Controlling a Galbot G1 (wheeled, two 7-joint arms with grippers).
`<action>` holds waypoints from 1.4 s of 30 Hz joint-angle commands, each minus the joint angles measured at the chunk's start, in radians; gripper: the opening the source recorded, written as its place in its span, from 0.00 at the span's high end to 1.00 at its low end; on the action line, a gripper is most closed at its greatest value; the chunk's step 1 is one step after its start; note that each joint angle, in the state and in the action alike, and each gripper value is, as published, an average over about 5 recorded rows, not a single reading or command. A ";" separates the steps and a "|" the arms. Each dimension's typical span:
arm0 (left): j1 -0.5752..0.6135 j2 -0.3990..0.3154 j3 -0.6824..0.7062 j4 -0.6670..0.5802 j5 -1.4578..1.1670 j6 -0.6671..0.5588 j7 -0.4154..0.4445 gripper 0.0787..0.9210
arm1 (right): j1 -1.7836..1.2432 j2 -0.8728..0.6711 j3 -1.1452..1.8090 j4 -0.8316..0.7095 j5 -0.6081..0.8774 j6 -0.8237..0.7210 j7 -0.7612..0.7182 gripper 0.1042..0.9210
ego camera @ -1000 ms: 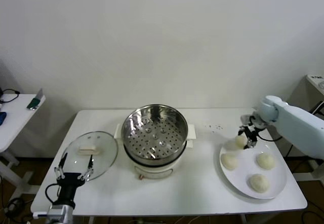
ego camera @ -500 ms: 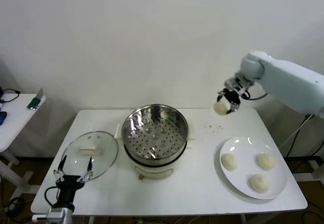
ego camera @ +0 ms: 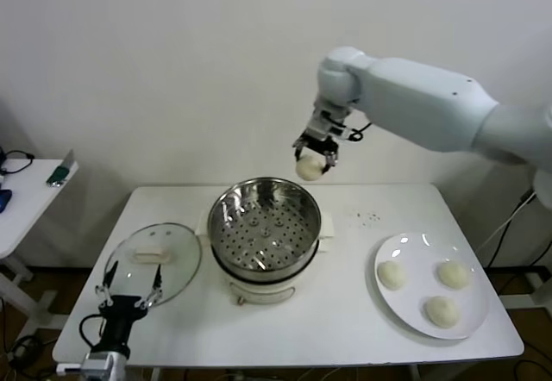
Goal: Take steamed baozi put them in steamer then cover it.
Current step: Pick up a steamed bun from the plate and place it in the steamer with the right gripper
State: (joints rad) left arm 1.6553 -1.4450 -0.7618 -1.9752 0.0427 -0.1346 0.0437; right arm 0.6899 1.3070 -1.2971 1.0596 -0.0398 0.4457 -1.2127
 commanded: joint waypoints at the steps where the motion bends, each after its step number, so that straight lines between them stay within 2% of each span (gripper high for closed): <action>1: 0.020 0.013 -0.009 -0.007 -0.013 -0.006 -0.001 0.12 | -0.107 0.156 0.031 -0.009 -0.233 0.114 0.012 0.27; 14: 0.035 0.015 -0.011 -0.005 -0.013 -0.016 -0.001 0.12 | -0.266 0.170 0.086 -0.074 -0.450 0.134 0.053 0.26; 24: 0.034 0.012 -0.014 0.006 0.001 -0.023 -0.002 0.12 | -0.314 0.197 0.126 -0.138 -0.509 0.136 0.083 0.26; 30: 0.035 0.012 -0.015 0.016 0.006 -0.026 -0.004 0.12 | -0.321 0.204 0.127 -0.150 -0.501 0.125 0.091 0.25; 34: 0.037 0.009 -0.018 0.013 0.003 -0.016 -0.009 0.12 | -0.314 0.194 0.125 -0.136 -0.471 0.098 0.088 0.18; 36: 0.037 0.006 -0.020 0.011 0.002 -0.014 -0.009 0.12 | -0.298 0.180 0.124 -0.119 -0.445 0.087 0.081 0.14; 42: 0.035 0.005 -0.013 0.012 0.002 -0.014 -0.011 0.12 | -0.202 0.112 0.119 -0.060 -0.298 0.065 0.051 0.12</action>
State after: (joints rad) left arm 1.6903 -1.4386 -0.7788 -1.9656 0.0392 -0.1498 0.0337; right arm 0.4259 1.4621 -1.1774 0.9654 -0.4503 0.5339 -1.1468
